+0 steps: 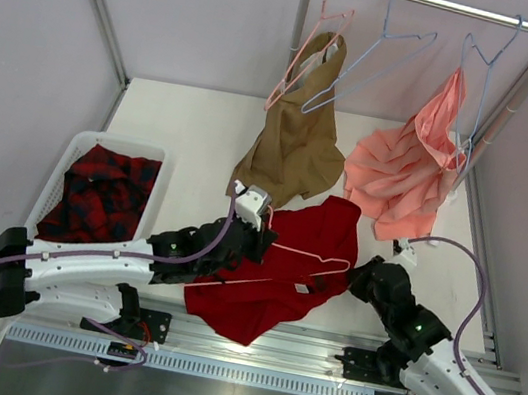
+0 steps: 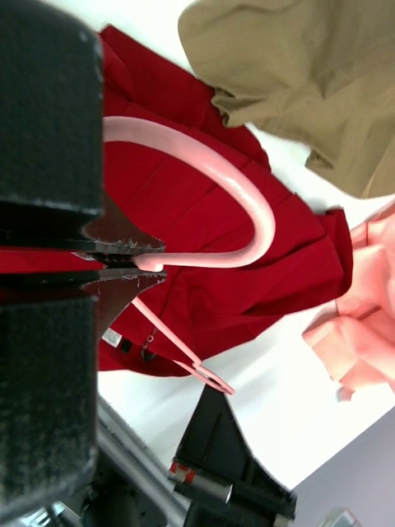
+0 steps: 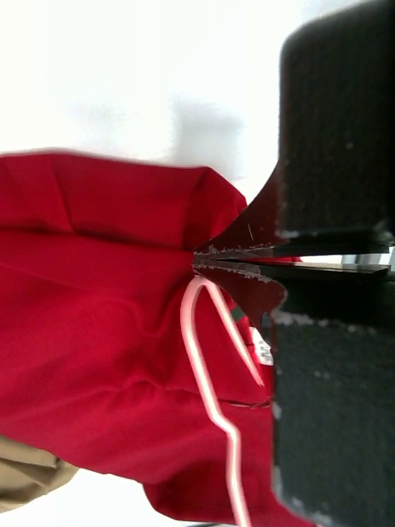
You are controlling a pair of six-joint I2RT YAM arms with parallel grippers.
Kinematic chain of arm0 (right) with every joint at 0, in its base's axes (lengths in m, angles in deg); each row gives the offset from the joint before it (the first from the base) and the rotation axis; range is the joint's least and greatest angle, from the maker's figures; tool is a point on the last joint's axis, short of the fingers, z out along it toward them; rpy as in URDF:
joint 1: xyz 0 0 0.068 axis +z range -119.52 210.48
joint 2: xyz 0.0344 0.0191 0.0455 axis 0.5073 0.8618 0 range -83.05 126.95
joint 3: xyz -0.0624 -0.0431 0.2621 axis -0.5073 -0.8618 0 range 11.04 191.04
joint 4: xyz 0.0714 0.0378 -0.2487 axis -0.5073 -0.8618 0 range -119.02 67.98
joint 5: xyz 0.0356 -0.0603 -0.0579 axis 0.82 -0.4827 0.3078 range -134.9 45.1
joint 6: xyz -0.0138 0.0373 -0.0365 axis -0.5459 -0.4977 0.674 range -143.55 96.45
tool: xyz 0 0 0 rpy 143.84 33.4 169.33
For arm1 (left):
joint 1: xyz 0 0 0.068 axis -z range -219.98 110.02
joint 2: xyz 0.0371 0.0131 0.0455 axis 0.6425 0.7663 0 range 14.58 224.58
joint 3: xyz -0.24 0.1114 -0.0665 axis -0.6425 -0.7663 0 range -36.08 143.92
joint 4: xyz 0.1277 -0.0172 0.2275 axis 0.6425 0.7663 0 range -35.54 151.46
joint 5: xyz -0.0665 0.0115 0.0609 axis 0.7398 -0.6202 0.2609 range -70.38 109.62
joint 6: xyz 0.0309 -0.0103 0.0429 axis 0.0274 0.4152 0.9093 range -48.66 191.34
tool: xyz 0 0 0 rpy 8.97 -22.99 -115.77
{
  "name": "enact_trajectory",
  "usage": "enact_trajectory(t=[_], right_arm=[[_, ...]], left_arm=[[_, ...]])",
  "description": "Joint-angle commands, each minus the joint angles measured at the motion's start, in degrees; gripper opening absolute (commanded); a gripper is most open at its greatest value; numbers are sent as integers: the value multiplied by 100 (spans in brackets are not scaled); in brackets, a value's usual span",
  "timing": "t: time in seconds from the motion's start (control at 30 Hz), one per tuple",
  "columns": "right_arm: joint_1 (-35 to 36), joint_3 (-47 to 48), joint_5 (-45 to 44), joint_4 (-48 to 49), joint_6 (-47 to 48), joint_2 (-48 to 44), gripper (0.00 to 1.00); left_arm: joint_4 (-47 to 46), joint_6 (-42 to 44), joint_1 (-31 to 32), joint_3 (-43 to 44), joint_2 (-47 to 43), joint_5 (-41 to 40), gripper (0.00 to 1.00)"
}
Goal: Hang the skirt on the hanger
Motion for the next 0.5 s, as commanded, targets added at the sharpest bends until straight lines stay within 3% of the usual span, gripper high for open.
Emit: enact_trajectory(t=[0.0, 0.1, 0.23, 0.47], right_arm=[[250, 157, 223, 204, 164, -205, 0], [750, 157, -58, 63, 182, -538, 3], [1411, 96, -357, 325, 392, -663, 18], [1895, 52, -358, 1283, 858, 573, 23]], left_arm=[[139, -87, -28, 263, -19, -525, 0], [367, -158, -36, 334, 51, -597, 0], [323, -220, -28, 343, 95, -553, 0], [376, -290, -28, 457, 201, -562, 0]])
